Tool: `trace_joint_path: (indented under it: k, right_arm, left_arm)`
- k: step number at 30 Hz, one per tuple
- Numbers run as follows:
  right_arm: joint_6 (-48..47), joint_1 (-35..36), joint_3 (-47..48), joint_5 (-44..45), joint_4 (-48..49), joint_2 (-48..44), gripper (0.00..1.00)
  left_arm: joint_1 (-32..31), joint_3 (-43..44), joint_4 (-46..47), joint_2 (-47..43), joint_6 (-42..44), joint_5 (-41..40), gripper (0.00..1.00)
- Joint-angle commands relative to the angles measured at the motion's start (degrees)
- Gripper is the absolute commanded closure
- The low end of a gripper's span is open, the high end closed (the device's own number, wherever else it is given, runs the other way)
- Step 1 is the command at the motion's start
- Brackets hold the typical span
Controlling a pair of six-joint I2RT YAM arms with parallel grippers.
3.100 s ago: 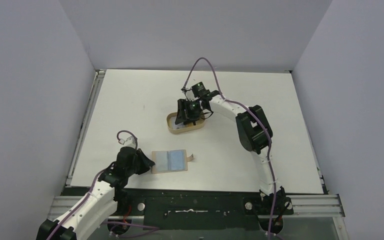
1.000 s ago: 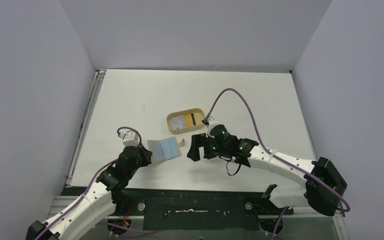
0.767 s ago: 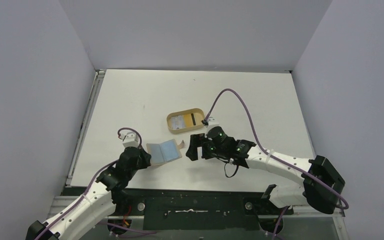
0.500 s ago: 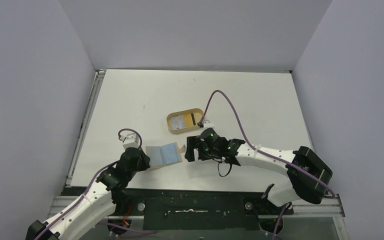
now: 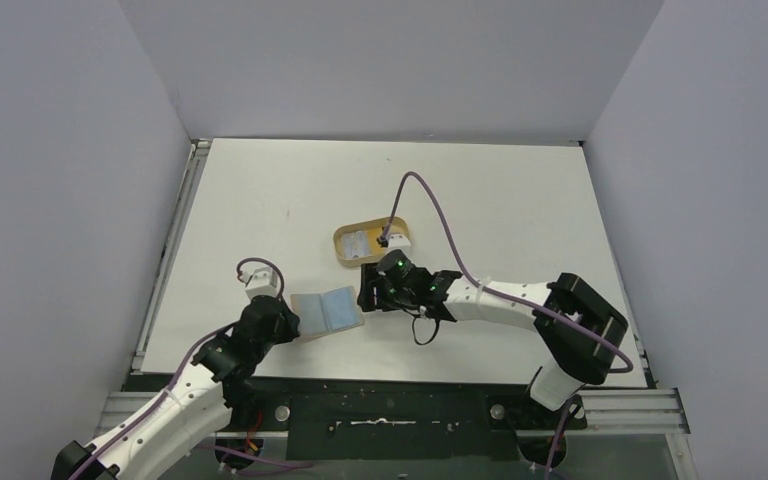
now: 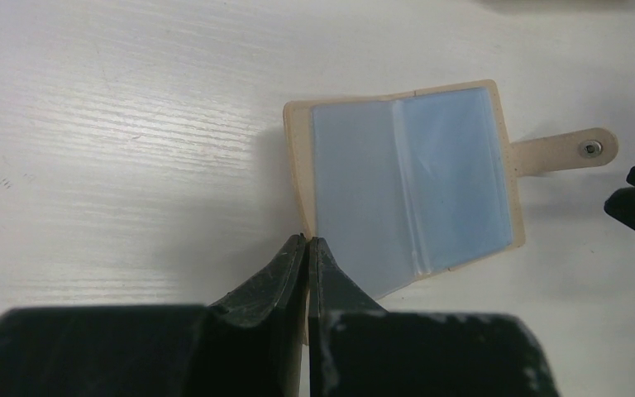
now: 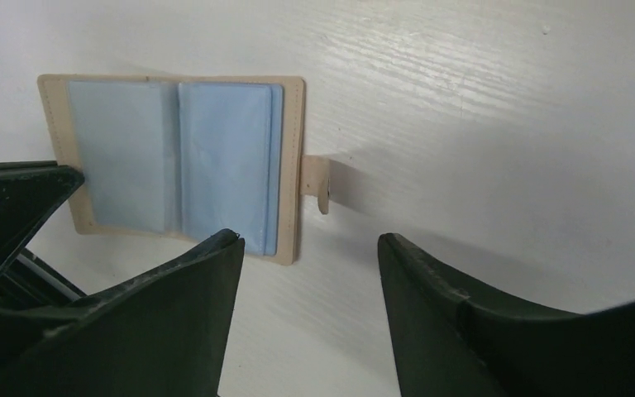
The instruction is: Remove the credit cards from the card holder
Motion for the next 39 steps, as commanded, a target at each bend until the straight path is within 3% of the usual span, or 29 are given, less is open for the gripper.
trace_joint_path:
  k: [1, 9, 19, 24, 39]
  right_arm:
    - [1.45, -0.68, 3.25, 3.25, 5.04, 2.69, 0.43]
    - [2.04, -1.18, 3.69, 2.15, 8.23, 5.85, 0.73]
    - [2.26, -2.86, 3.86, 0.22, 9.83, 7.49, 0.84]
    - [1.91, -3.24, 3.65, -0.34, 9.94, 7.62, 1.0]
    - [1.87, -3.74, 1.68, -3.52, 11.49, 7.31, 1.0]
  left_arm:
    - [-0.26, 2.57, 1.38, 0.63, -0.18, 0.03, 1.0]
    - [-0.26, 2.75, 1.4, 1.55, -0.33, 0.36, 1.0]
    - [-0.26, 3.19, 1.18, 2.53, -0.44, 0.45, 1.0]
    - [-0.26, 4.0, 1.25, 3.59, 0.06, 1.13, 1.0]
    - [-0.26, 11.23, -0.68, 7.18, -1.23, 8.13, 1.0]
